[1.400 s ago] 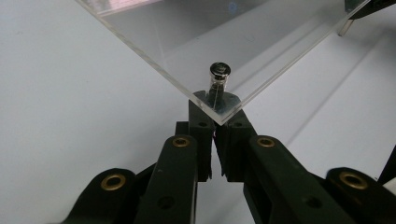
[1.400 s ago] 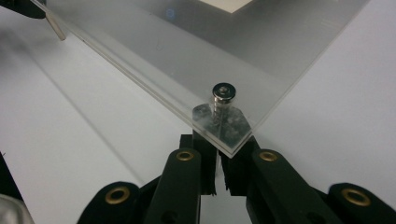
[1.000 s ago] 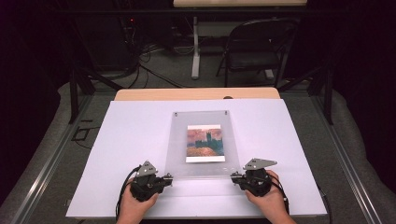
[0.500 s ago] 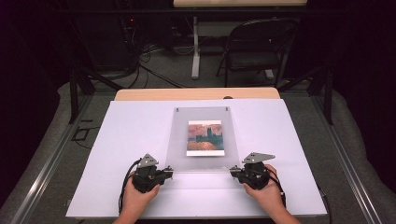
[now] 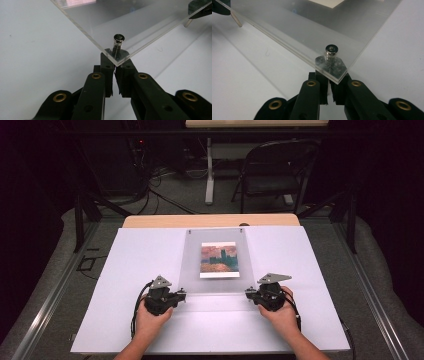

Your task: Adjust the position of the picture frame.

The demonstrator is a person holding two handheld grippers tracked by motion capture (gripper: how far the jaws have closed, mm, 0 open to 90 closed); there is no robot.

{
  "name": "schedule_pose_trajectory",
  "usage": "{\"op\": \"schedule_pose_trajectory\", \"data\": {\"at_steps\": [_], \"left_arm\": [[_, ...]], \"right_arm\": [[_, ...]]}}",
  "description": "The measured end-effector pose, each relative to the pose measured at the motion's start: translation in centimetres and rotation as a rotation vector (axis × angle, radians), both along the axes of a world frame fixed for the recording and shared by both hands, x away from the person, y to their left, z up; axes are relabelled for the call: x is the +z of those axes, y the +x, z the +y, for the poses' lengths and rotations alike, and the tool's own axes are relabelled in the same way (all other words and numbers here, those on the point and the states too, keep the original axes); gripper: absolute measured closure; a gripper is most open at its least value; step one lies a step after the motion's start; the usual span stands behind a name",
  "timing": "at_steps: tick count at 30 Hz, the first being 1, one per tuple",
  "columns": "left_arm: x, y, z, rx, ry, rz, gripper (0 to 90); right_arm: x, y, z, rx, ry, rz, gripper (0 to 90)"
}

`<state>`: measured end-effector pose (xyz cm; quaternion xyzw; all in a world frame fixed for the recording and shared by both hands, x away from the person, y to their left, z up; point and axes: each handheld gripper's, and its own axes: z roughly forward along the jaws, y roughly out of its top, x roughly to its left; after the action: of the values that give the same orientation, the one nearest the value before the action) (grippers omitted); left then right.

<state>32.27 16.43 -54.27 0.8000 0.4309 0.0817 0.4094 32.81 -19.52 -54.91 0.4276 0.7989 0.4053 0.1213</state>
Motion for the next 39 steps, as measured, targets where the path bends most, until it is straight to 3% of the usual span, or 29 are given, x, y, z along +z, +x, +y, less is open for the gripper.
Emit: {"op": "schedule_pose_trajectory", "data": {"at_steps": [2, 35, 39], "left_arm": [[0.01, -0.09, -0.08, 0.013, 0.013, -0.020, 85.0], [-0.37, 0.57, 0.23, 0.043, -0.047, 0.000, 83.6], [-0.47, 0.63, 0.33, 0.047, -0.058, 0.012, 82.6]], "right_arm": [[-0.03, 0.11, 0.13, -0.002, 0.001, -0.003, 85.2], [-0.35, 0.56, 0.26, -0.029, 0.023, -0.025, 84.9], [-0.46, 0.58, 0.15, -0.046, 0.040, -0.010, 80.1]]}}
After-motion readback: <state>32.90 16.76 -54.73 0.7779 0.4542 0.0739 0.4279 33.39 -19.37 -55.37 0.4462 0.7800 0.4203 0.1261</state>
